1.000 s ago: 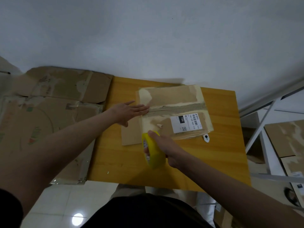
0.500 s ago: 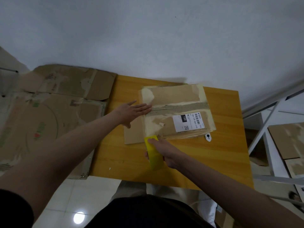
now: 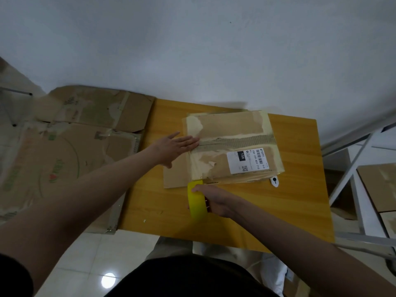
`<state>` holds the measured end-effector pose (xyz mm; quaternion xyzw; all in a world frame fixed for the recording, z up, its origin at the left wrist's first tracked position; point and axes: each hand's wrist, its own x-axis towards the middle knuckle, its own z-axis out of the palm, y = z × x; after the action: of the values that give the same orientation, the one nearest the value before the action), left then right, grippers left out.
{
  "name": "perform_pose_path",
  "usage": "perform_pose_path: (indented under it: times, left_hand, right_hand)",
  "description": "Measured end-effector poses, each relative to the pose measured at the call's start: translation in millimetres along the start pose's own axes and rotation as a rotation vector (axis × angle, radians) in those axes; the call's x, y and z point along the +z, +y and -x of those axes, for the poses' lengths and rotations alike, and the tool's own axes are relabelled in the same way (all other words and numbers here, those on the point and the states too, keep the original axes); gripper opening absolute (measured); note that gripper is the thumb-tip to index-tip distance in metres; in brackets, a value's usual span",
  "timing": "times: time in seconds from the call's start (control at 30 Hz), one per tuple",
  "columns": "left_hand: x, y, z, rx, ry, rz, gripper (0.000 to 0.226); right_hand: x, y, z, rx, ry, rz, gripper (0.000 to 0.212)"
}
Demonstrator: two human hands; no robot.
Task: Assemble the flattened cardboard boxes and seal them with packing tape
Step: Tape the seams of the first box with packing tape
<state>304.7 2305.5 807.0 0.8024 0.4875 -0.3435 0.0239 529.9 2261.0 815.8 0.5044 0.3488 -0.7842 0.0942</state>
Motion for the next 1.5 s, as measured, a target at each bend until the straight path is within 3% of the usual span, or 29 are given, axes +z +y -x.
perform_pose_path:
  times: [0.23, 0.4, 0.53, 1.23, 1.5]
  left_hand:
    - [-1, 22, -5, -0.075, 0.061, 0.374, 0.072]
    - [1, 53, -17, -0.296, 0.097, 0.547, 0.113]
    - [1, 47, -19, -0.393, 0.077, 0.609, 0.130]
    - [-4, 43, -20, -0.440, 0.026, 0.500, 0.126]
    - [-3, 41, -22, -0.439, 0.023, 0.494, 0.127]
  right_hand:
    - [-9, 14, -8, 0.012, -0.079, 0.010, 0.041]
    - [-14, 11, -8, 0.011, -0.113, 0.032, 0.038]
    - [-16, 11, -9, 0.015, -0.113, 0.107, 0.044]
    - [-13, -1, -4, -0.016, -0.091, -0.018, 0.043]
    - [-14, 17, -14, 0.056, -0.101, -0.030, 0.045]
